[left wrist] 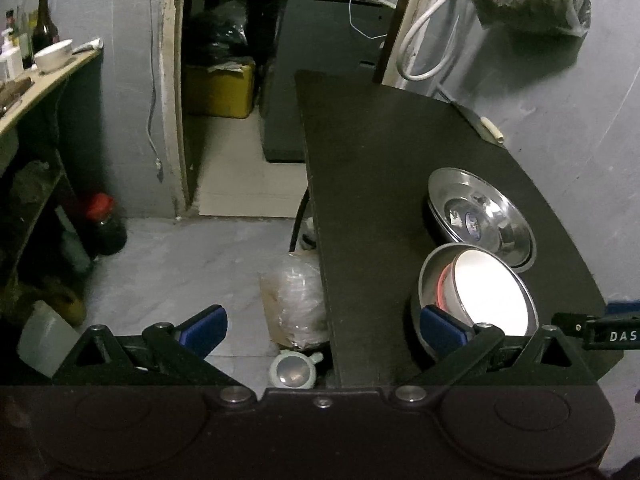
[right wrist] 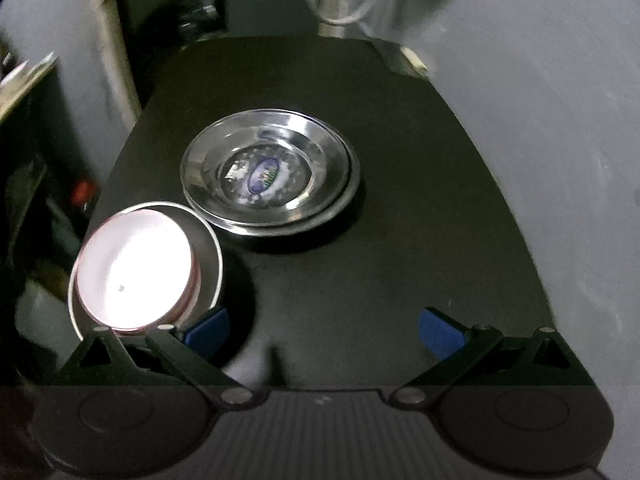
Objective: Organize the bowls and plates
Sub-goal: 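Move both grippers to the rim of the steel bowl, then close both grippers on the steel bowl rim and lift it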
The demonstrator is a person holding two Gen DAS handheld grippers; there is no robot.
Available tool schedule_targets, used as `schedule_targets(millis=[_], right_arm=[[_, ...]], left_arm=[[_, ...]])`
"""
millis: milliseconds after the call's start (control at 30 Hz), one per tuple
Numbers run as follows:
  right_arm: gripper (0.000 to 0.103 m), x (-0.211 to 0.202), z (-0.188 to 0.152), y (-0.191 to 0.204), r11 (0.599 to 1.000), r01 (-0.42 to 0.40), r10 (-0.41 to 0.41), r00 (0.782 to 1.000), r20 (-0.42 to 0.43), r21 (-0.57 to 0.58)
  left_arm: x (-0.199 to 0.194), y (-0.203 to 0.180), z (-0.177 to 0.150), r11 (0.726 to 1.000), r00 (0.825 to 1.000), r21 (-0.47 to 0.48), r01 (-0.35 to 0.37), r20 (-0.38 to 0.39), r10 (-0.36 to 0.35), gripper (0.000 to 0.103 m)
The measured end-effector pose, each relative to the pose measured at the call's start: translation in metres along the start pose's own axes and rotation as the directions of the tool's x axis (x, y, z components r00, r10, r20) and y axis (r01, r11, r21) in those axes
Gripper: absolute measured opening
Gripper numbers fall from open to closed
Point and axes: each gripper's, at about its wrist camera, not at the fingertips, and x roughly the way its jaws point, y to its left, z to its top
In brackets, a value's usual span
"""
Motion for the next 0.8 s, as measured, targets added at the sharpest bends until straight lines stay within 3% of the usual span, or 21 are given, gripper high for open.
schedule_targets(millis=[200,467,633,800], right_arm=[[0.103,0.006,0.013,-0.001,0.981,-0.111,0.121,0.991,0.054,-0.162],[0.103,0.020,0.006,-0.007,0.963,-0.205,0.219,0.973,0.068,-0.173],[0.103,0.022,0.006,-0.018,0.970,-0.227,0.234,0.970,0.073,-0.091],[0.103,0.024,-0.001,-0.010,0.975,-0.218,0.221,0.974,0.050,-0.049]], left_arm=[[0.003,-0.024,0.012,0.996,0.997,0.062,-0.064,-0.036,0.066,0.102],[0.000,-0.046,0.020,0.969,0.974,0.185,-0.167,-0.122,0.191,0.102],[0.001,-0.050,0.028,0.945,0.971,0.294,-0.140,-0.145,0.189,0.102],[0.016,-0.047,0.036,0.918,0.975,0.393,-0.047,-0.182,0.127,0.102]])
